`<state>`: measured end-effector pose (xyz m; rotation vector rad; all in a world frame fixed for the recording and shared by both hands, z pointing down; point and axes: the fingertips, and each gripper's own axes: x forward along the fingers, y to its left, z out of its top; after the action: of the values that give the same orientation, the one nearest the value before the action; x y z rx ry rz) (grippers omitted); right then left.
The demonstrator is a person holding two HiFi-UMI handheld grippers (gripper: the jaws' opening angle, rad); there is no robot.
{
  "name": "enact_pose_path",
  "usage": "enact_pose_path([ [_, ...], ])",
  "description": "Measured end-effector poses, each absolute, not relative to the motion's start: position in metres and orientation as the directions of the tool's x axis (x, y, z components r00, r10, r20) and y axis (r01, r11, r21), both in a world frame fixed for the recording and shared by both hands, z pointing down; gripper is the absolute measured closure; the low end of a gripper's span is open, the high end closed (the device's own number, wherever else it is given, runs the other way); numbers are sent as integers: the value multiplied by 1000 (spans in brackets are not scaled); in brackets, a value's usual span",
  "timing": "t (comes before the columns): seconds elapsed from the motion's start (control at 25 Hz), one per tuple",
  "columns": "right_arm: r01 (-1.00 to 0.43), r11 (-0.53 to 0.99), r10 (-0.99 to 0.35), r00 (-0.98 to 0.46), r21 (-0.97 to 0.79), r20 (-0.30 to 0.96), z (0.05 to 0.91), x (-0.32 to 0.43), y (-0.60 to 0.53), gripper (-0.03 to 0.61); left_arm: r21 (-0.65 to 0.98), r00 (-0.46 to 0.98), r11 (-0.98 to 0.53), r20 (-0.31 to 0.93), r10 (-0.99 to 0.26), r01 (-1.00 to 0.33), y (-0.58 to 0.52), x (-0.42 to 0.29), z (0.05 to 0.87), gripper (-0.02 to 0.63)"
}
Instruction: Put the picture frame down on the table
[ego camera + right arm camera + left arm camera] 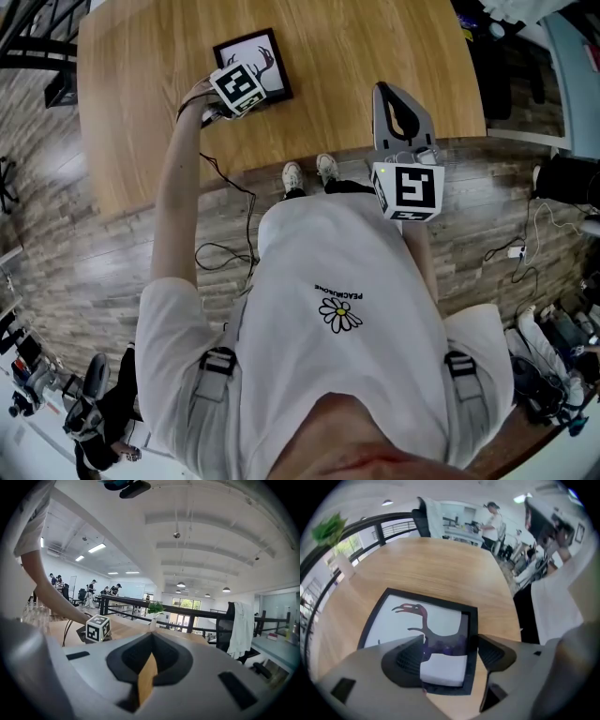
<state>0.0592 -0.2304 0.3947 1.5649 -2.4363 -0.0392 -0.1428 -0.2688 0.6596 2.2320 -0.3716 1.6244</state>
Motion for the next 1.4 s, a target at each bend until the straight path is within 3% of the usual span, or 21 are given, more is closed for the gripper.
enact_pose_path([
  [0.04,-894,421,-900,-391,155,190,395,60,-230,568,173,353,-871,936,0,-459,-273,-143,657,240],
  [0.16,-900,407,-907,-376,157,191,394,65,-229,568,147,395,-826,914,-97,-544,-290,-152,653,442],
  [0.32,-905,394,-911,-362,159,196,395,73,-230,568,93,405,-818,896,-179,-567,-292,-154,652,439],
  [0.64,-888,428,-897,-397,165,193,395,61,-233,568,49,364,-819,910,-199,-571,-295,-155,649,415],
  [0.72,-880,440,-893,-408,177,190,394,58,-234,568,14,353,-809,904,-242,-588,-299,-156,642,383],
  [0.88,-870,461,-884,-432,176,180,392,51,-237,568,-118,345,-807,861,-373,-579,-316,-151,605,409],
  [1.08,-855,492,-869,-472,164,148,386,39,-240,568,-360,333,-665,653,-681,-654,-352,-147,501,589],
  [1.28,-840,518,-855,-505,161,119,379,26,-243,568,-407,346,-491,381,-858,-770,-346,-139,398,598],
  [1.4,-832,532,-847,-523,154,101,376,18,-244,568,-325,340,-404,239,-910,-855,-326,-139,357,600],
])
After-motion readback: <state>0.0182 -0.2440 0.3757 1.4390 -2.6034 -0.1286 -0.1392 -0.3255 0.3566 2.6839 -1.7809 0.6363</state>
